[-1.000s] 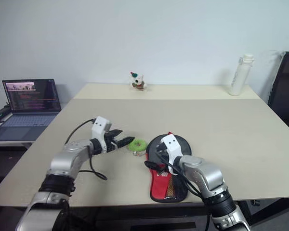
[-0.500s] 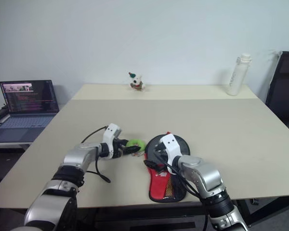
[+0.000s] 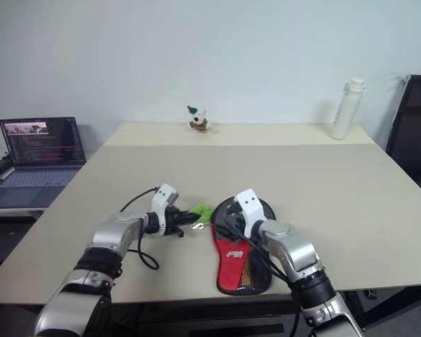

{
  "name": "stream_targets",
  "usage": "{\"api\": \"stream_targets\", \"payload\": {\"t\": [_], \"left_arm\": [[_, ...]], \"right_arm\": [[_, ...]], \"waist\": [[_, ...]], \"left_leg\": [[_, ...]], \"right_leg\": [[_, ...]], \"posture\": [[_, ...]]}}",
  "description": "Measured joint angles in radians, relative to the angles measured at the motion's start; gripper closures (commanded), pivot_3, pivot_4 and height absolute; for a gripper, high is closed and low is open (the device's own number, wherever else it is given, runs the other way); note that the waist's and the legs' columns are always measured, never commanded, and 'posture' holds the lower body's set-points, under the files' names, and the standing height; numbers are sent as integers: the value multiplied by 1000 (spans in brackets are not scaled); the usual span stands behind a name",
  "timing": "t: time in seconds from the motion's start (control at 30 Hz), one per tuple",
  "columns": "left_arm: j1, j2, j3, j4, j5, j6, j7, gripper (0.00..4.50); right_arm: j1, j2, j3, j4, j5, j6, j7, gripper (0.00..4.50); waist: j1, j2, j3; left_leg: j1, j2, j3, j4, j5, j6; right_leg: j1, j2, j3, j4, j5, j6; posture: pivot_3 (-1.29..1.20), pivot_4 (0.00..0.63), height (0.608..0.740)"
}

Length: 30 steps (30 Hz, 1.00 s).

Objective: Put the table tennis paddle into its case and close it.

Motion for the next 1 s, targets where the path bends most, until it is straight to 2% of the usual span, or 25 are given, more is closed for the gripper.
{"api": "stream_targets", "payload": {"t": [0.23, 0.37, 0.5, 0.73, 1.0], "left_arm": [[-3, -33, 0, -34, 2, 29, 63, 4485], [-66, -62, 2, 21, 10, 5, 138, 4485], [-174, -88, 17, 141, 30, -66, 201, 4485], [-340, -170, -3, 475, 127, -277, 302, 4485], [-417, -260, -26, 679, 245, -419, 476, 4485]], "right_arm": [[-5, 5, 66, 82, -103, -90, -9, 0], [20, -4, 87, 96, -139, -131, -5, 0], [32, -5, 87, 96, -147, -141, 0, 0], [35, -2, 83, 102, -149, -143, -1, 0], [41, 13, 56, 102, -148, -133, -1, 0]], "waist": [[2, -1, -1], [5, -4, -3], [5, -6, -6], [5, -7, -8], [5, -8, -9]], "left_leg": [[1, 0, 0, 1, 0, 0], [1, -1, -1, 2, 0, 0], [2, -1, -1, 3, 0, 0], [2, -2, -1, 3, 0, 0], [2, -2, -1, 3, 0, 0]], "right_leg": [[1, 0, 0, 0, 0, 0], [3, 0, -1, 1, 0, 0], [3, 0, -1, 1, 0, 1], [3, 0, -1, 1, 0, 1], [4, 0, -1, 1, 0, 1]], "posture": [[0, 150, 740], [0, 150, 740], [0, 150, 740], [0, 150, 740], [0, 150, 740]]}}
